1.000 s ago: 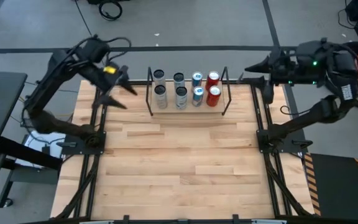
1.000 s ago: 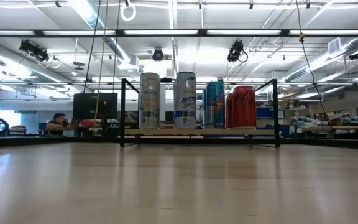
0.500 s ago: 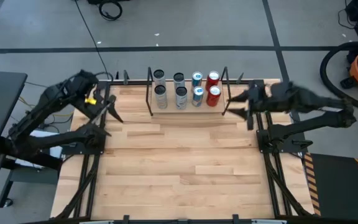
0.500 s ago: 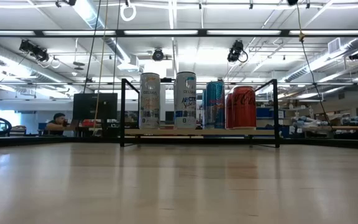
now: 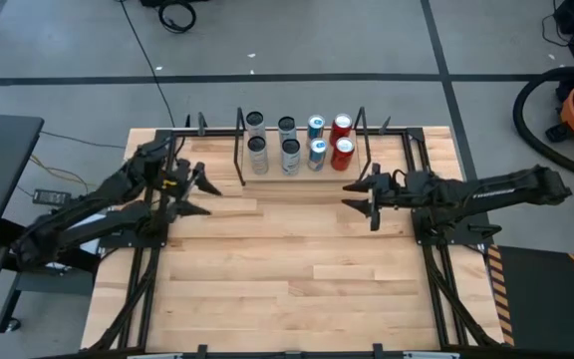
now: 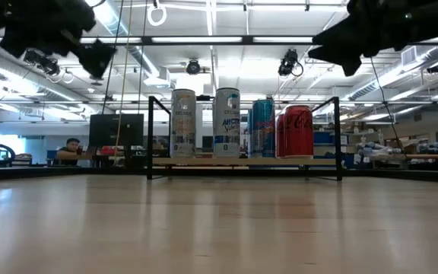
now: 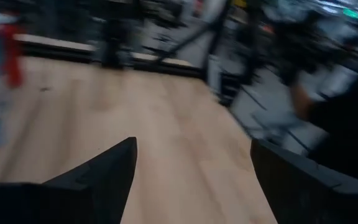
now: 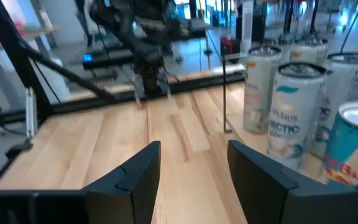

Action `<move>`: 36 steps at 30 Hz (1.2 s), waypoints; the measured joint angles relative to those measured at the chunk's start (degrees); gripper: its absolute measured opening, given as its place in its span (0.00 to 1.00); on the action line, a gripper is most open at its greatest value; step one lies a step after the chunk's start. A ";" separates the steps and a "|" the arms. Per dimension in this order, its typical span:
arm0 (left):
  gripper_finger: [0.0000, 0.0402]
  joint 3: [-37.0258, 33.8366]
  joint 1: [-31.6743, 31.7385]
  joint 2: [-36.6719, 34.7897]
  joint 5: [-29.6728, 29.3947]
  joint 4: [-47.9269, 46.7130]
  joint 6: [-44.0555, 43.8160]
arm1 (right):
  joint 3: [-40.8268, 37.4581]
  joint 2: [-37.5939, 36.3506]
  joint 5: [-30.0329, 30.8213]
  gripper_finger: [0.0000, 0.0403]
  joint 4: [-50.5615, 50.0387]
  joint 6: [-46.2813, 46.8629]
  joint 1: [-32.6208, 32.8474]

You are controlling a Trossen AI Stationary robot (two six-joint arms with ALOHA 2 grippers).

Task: Place canned beverage on shelf
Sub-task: Return to Home Position

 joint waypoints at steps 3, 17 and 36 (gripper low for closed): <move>0.79 -4.84 -0.27 -0.13 -8.04 10.28 -7.03 | -2.63 0.04 0.00 0.48 4.33 -0.49 0.35; 0.79 -25.19 -7.10 -0.06 -25.41 49.07 -11.54 | -8.40 0.06 1.44 0.48 6.51 -8.52 1.78; 0.79 -25.02 -13.84 -0.04 -55.19 38.71 -7.63 | -20.87 0.06 7.97 0.48 20.96 -6.04 1.78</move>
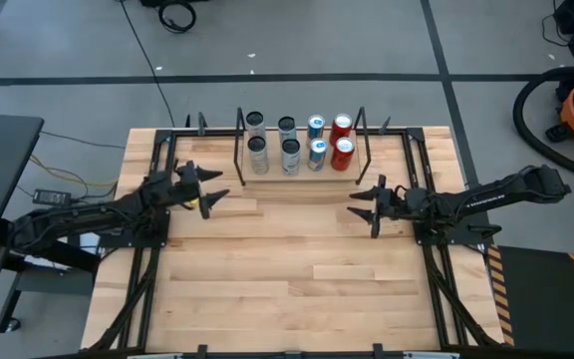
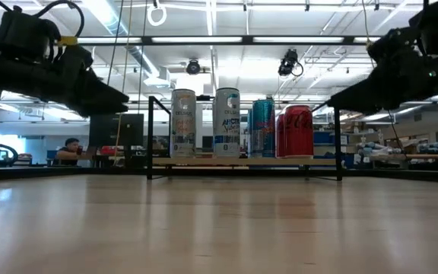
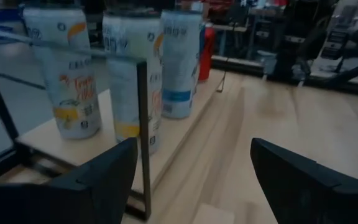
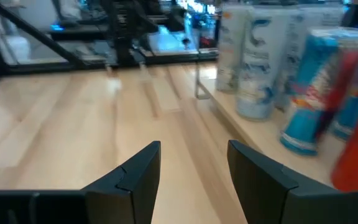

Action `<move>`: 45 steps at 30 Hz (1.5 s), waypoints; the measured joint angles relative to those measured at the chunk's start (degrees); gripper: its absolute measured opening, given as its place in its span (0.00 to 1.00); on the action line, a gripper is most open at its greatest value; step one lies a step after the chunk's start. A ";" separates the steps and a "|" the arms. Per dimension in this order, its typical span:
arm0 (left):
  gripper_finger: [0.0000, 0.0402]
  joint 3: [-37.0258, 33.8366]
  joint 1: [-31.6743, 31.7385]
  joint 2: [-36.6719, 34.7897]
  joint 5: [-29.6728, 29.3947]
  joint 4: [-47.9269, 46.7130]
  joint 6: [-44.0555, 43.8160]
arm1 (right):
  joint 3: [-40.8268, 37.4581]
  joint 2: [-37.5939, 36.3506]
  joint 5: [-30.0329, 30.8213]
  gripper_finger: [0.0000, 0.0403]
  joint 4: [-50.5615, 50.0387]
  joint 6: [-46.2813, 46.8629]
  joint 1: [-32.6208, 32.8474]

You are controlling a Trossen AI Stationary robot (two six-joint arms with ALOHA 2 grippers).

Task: Place canned beverage on shelf
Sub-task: Return to Home Position

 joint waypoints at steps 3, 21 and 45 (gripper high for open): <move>0.79 -0.09 -1.55 0.04 -3.05 -2.14 0.06 | -0.17 0.11 3.02 0.48 -0.50 0.02 0.00; 0.79 -0.15 -9.78 0.04 -10.99 -6.56 8.10 | -0.17 4.12 -2.02 0.48 -2.84 3.08 0.00; 0.79 -0.22 -10.20 0.04 -10.92 -6.85 4.12 | -0.17 3.76 -10.51 0.48 -2.97 0.54 0.00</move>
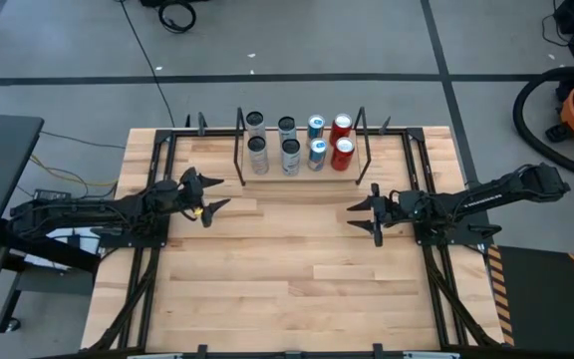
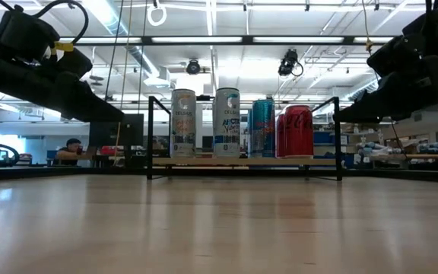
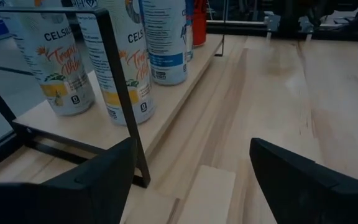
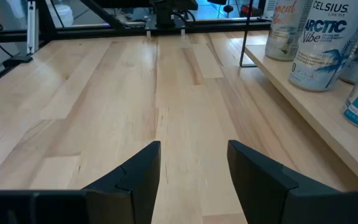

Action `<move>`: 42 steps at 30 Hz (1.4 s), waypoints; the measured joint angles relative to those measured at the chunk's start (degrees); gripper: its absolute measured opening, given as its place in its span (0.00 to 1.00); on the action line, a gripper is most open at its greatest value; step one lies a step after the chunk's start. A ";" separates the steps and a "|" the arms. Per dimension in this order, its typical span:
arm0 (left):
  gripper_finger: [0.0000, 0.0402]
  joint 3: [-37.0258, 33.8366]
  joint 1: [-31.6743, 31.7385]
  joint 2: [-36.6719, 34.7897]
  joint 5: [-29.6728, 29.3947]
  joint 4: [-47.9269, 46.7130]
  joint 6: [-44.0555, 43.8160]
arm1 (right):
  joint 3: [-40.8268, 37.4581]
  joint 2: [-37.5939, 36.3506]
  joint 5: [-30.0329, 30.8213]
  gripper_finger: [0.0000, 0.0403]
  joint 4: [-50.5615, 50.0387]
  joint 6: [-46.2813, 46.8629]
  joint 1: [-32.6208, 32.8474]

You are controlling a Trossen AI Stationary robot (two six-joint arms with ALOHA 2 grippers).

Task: Place canned beverage on shelf
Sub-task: Return to Home Position

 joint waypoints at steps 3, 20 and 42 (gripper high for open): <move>0.79 0.00 -0.03 -0.53 0.00 -0.24 0.01 | -0.01 -0.60 0.01 0.48 0.01 0.00 0.02; 0.79 -0.02 -0.07 -22.13 0.00 0.08 0.02 | 0.00 -22.75 0.04 0.48 0.57 0.02 0.00; 0.79 -0.04 -12.28 -30.53 0.02 0.00 0.01 | 0.00 -31.97 0.02 0.48 0.87 0.02 -6.22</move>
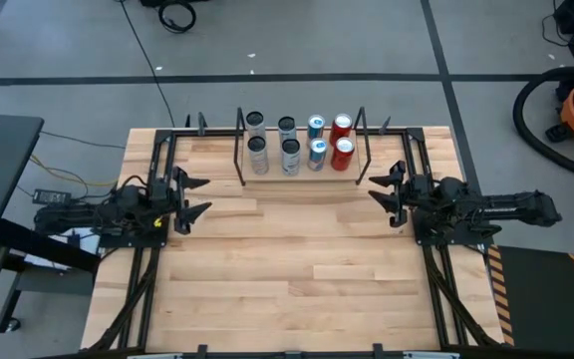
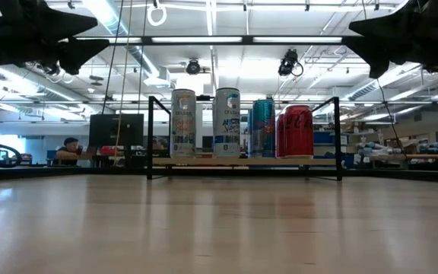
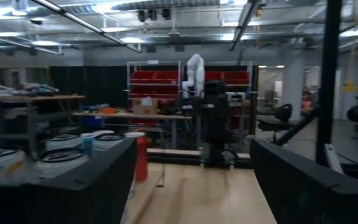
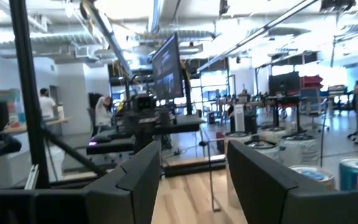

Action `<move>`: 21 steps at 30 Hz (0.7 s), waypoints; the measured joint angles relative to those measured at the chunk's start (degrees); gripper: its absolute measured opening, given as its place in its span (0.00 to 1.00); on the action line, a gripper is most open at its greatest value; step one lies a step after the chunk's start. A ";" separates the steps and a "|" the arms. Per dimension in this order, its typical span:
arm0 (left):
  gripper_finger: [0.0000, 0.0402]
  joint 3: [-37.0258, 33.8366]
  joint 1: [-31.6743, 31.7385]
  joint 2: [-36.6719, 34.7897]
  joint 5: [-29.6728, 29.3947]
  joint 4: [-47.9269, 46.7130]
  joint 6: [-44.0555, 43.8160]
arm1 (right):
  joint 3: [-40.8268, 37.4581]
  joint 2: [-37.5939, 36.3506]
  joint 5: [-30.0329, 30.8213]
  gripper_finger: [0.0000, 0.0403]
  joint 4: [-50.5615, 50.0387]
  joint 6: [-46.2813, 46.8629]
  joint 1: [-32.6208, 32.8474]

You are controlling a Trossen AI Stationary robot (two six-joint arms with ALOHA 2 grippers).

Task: Place canned beverage on shelf
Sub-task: Return to Home Position

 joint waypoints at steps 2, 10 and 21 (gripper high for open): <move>0.79 0.00 -1.32 0.00 0.00 0.00 -0.03 | 0.00 -1.10 0.00 0.48 -0.04 0.00 -0.76; 0.79 0.00 -3.44 0.00 0.00 0.01 -0.03 | -0.01 -6.81 0.00 0.48 -0.07 0.00 -0.90; 0.79 0.00 -3.40 0.00 0.00 0.02 0.00 | -0.02 -12.60 0.02 0.48 -0.03 0.00 -0.89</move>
